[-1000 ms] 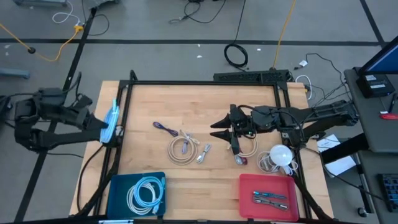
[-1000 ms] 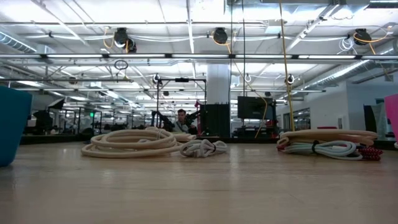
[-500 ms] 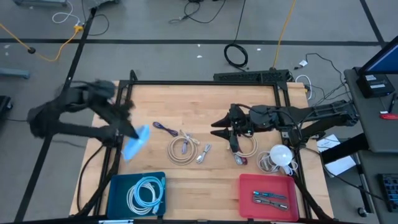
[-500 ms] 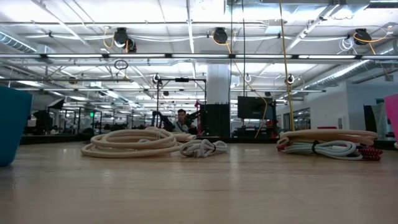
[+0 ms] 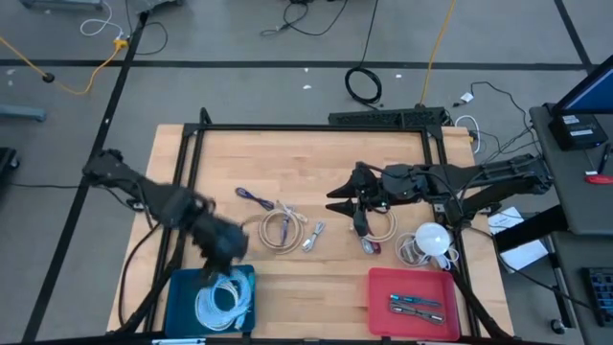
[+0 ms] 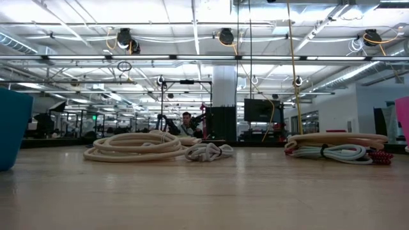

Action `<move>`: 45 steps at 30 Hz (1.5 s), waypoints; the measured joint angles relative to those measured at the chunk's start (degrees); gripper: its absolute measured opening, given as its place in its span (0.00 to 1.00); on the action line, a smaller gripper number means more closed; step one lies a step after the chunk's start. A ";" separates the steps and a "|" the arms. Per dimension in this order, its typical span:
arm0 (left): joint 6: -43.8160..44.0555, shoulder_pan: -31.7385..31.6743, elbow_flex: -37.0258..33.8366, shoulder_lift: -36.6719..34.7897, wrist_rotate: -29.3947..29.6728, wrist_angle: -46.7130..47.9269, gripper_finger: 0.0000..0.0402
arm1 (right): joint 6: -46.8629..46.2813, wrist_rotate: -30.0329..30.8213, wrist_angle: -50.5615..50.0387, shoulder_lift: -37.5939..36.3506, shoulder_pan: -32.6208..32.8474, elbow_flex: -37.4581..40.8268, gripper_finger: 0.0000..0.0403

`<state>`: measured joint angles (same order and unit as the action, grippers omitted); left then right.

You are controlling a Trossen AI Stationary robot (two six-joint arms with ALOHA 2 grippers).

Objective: Pick & Place USB Port
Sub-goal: Put the blue HDMI cable into the blue bin

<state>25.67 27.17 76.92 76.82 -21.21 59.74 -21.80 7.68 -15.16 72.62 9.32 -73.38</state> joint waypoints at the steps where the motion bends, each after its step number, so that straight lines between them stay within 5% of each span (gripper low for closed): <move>1: -1.41 1.81 0.54 1.23 1.37 3.43 0.03 | -0.01 -0.02 -0.08 0.00 0.00 0.09 0.34; 7: -9.56 11.91 1.83 6.96 14.44 17.10 0.03 | -1.36 -0.20 -0.16 0.02 0.00 0.17 0.34; 19: -19.70 20.66 -0.81 15.79 19.69 12.51 0.03 | -1.93 -0.20 -0.17 0.02 0.30 0.17 0.34; 34: -9.94 26.77 -14.84 17.10 20.44 2.97 0.03 | -3.49 -0.24 -0.13 0.02 3.61 0.17 0.34; 45: -2.45 27.18 -15.58 17.02 19.82 0.40 0.11 | -4.90 -0.24 -0.06 0.02 4.35 0.19 0.34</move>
<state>23.22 54.35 61.34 93.84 -1.39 60.14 -26.70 7.44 -15.22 72.64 13.67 -73.19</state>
